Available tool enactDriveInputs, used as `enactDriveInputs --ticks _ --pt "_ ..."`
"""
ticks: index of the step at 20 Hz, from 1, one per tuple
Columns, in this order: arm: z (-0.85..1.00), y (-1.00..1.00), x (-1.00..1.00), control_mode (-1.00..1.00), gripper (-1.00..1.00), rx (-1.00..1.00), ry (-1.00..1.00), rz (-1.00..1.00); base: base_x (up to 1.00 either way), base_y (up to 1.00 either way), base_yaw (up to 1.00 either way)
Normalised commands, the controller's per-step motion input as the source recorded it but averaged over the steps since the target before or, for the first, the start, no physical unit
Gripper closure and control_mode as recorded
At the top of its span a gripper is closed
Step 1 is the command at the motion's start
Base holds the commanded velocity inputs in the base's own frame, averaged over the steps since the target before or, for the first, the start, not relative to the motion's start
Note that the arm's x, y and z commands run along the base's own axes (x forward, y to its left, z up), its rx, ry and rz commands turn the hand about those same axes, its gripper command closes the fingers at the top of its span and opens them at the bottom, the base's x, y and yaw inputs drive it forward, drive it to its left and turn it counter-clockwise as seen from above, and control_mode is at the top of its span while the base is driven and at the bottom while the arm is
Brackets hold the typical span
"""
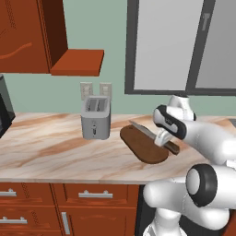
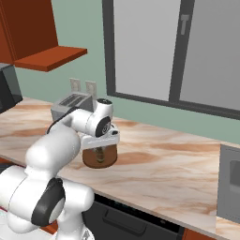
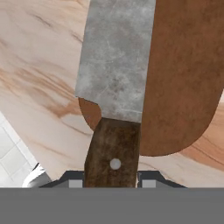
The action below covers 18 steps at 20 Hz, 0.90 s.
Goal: Pick up the knife from the drawer and place it on the cutting board. Then place the meat from the plate to the cutting board.
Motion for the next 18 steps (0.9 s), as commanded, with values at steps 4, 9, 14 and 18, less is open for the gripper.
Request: enactDriveInputs --ticks 4,9,14,18 --pt "-0.20 0.00 0.28 -1.00 1.00 0.00 0.00 0.00 0.00 0.00 0.00" --pt "-0.24 0.00 0.17 -1.00 1.00 0.00 0.00 0.00 0.00 0.00 0.00" --pt "-0.28 0.00 0.13 -1.00 1.00 0.01 0.00 0.00 0.00 0.00 0.00" --pt "-0.27 0.00 0.11 -1.00 1.00 0.01 0.00 0.00 0.00 0.00 0.00"
